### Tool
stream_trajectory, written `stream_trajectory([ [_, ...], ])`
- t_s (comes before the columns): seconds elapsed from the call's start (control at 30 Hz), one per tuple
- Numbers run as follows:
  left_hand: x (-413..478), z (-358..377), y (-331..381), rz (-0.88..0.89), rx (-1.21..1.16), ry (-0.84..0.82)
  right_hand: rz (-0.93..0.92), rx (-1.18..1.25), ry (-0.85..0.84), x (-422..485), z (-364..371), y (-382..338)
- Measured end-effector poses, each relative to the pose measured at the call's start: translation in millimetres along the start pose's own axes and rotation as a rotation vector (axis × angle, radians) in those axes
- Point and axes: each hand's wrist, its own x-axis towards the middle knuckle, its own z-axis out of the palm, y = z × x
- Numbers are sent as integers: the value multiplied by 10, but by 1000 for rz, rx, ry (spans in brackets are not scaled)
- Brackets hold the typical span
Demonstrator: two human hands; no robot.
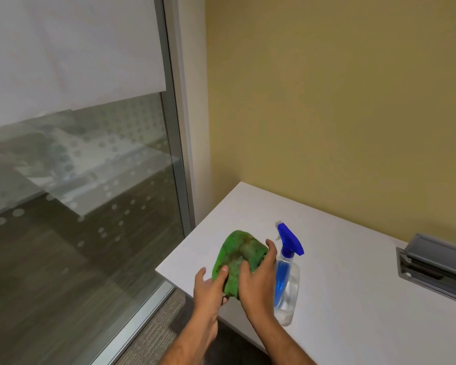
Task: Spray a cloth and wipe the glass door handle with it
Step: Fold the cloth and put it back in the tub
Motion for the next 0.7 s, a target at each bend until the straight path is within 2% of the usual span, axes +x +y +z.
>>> stream_trajectory([
  [0.13, 106, 11, -65, 127, 258, -104, -225, -287, -14, 146, 102, 95],
  [0.27, 143, 35, -135, 269, 500, -202, -309, -503, -11, 231, 168, 234],
  [0.37, 174, 22, -242, 323, 661, -273, -305, -581, -15, 277, 188, 368],
  [0.47, 216, 18, -347, 369, 786, -303, -211, -497, -68, 346, 183, 404],
  [0.6, 324, -19, -388, 389, 763, -175, -11, -297, -40, 415, 230, 357],
  [0.7, 427, -22, -376, 460, 842, -187, 139, -241, -42, 535, 234, 389],
])
